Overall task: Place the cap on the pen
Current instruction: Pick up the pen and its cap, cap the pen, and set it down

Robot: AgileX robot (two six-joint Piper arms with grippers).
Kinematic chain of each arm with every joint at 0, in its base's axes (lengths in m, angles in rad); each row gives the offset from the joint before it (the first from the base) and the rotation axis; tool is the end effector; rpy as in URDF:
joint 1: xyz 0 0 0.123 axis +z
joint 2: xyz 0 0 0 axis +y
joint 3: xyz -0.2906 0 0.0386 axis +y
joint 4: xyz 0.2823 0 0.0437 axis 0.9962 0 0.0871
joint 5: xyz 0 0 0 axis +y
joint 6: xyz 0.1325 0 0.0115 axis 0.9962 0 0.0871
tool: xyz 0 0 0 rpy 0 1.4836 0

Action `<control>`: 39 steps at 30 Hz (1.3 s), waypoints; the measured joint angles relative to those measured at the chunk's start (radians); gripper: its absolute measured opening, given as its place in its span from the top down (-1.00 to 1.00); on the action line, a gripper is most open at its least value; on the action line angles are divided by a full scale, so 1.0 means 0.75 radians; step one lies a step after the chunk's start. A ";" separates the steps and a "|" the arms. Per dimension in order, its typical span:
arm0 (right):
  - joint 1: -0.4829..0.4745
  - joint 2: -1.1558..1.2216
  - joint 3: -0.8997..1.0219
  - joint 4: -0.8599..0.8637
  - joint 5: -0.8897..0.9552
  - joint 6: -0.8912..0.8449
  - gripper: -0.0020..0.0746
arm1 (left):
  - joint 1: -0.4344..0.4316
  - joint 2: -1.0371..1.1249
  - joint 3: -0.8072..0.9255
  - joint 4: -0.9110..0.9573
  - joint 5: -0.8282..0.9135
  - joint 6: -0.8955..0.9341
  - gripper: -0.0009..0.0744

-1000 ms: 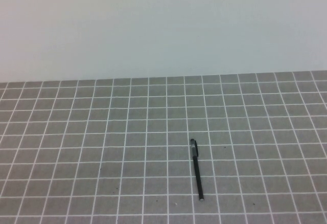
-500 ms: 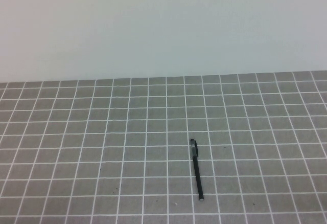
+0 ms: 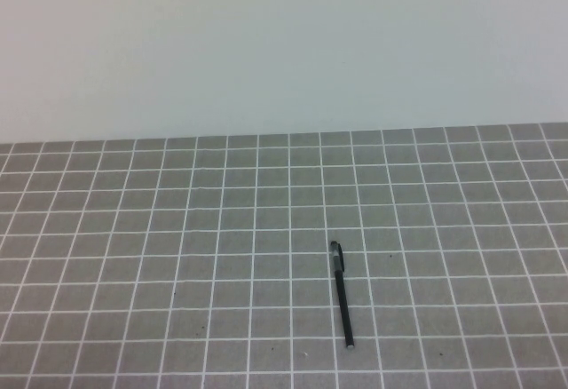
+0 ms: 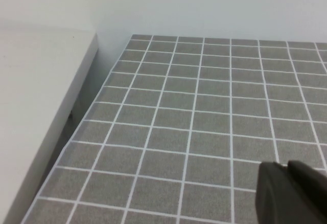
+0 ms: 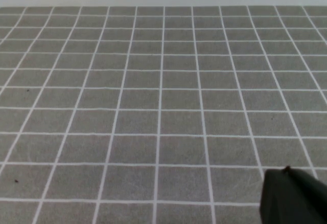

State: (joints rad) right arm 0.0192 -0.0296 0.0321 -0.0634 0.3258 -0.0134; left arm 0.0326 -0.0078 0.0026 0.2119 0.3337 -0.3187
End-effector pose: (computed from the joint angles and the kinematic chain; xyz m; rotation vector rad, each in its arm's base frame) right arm 0.1199 -0.0004 0.1642 -0.0695 1.8103 -0.0569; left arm 0.1198 0.0131 0.1736 -0.1848 1.7951 0.0012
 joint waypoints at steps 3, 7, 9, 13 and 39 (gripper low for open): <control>-0.001 0.000 0.000 0.000 0.000 -0.009 0.96 | 0.000 0.000 0.000 0.000 0.000 0.000 0.97; -0.001 0.000 0.000 -0.006 -0.005 -0.009 0.96 | 0.000 0.000 0.000 -0.022 0.000 0.000 0.97; -0.001 0.002 0.000 -0.006 -0.005 -0.009 0.96 | 0.000 0.000 0.000 -0.044 0.000 0.014 0.98; -0.001 0.002 0.000 -0.006 -0.005 -0.009 0.96 | 0.000 0.000 0.000 -0.163 0.000 0.159 0.95; -0.001 0.002 0.000 -0.006 -0.005 -0.012 0.96 | 0.000 0.000 0.000 -0.375 -0.015 0.468 0.98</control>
State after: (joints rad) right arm 0.0186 -0.0280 0.0321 -0.0679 0.3223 -0.0227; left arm 0.0326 -0.0078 0.0026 -0.0691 0.3223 0.0321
